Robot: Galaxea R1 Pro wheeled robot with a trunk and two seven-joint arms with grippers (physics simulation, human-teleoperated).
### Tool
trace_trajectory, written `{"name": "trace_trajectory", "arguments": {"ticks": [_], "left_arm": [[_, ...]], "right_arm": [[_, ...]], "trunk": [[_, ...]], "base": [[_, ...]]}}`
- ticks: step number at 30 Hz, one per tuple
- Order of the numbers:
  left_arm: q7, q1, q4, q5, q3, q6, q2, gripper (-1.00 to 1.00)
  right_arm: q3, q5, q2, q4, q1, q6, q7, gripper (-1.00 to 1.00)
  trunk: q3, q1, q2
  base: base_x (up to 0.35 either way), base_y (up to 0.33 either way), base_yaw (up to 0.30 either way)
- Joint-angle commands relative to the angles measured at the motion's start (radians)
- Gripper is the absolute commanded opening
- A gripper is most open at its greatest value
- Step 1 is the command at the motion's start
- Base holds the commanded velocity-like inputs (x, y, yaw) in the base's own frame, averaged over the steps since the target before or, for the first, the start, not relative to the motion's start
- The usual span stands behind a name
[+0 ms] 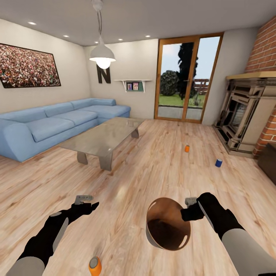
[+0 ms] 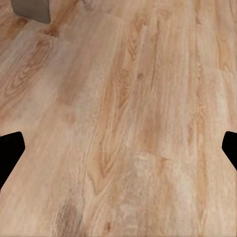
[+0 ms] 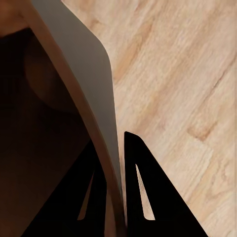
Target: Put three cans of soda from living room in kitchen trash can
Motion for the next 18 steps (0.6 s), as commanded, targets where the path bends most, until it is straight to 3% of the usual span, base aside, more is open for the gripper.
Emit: {"name": "trace_trajectory", "arguments": {"ticks": [1, 3, 7, 9, 10, 13, 16, 18], "left_arm": [[0.002, 0.0, 0.021, 0.001, 0.0, -0.008, -0.001, 1.0], [0.003, -0.001, 0.043, 0.001, 0.0, -0.024, -0.001, 1.0], [0.005, -0.001, 0.118, 0.001, 0.001, -0.131, -0.001, 1.0], [0.006, -0.001, 0.157, 0.001, 0.001, -0.199, -0.001, 1.0], [0.009, -0.001, 0.199, 0.003, 0.001, -0.273, -0.001, 1.0], [0.02, -0.001, 0.253, 0.002, 0.0, -0.373, -0.003, 1.0], [0.073, -0.001, 0.318, 0.001, -0.005, -0.475, -0.006, 1.0], [0.11, -0.001, 0.352, 0.001, -0.008, -0.51, -0.007, 1.0]], "right_arm": [[-0.001, -0.029, 0.0, 0.0, 0.0, 0.007, 0.004, -1.0], [-0.001, -0.029, 0.0, 0.0, 0.0, 0.007, 0.005, -1.0], [-0.001, -0.03, 0.001, 0.0, 0.0, 0.01, 0.006, -1.0], [-0.001, -0.031, 0.001, 0.0, 0.0, 0.012, 0.006, -1.0], [-0.001, -0.031, 0.001, 0.0, 0.0, 0.013, 0.006, -1.0], [-0.001, -0.032, 0.001, -0.001, 0.0, 0.014, 0.007, -1.0], [-0.001, -0.034, 0.003, -0.001, 0.0, 0.015, 0.007, -1.0], [-0.001, -0.033, 0.007, -0.001, 0.0, 0.016, 0.007, -1.0]], "trunk": [[-0.001, 0.0, 0.0], [-0.004, 0.0, 0.0], [-0.011, 0.0, 0.0], [-0.014, 0.0, 0.0], [-0.015, 0.0, 0.0], [-0.02, 0.0, 0.0], [-0.024, 0.0, 0.0], [-0.027, 0.0, 0.0]], "base": [[0.302, 0.0, 0.0], [0.288, 0.0, 0.0], [0.219, 0.0, 0.0], [0.137, 0.0, 0.0], [0.078, 0.0, 0.0], [0.051, 0.0, 0.0], [0.022, 0.0, 0.0], [0.009, 0.0, 0.0]]}}
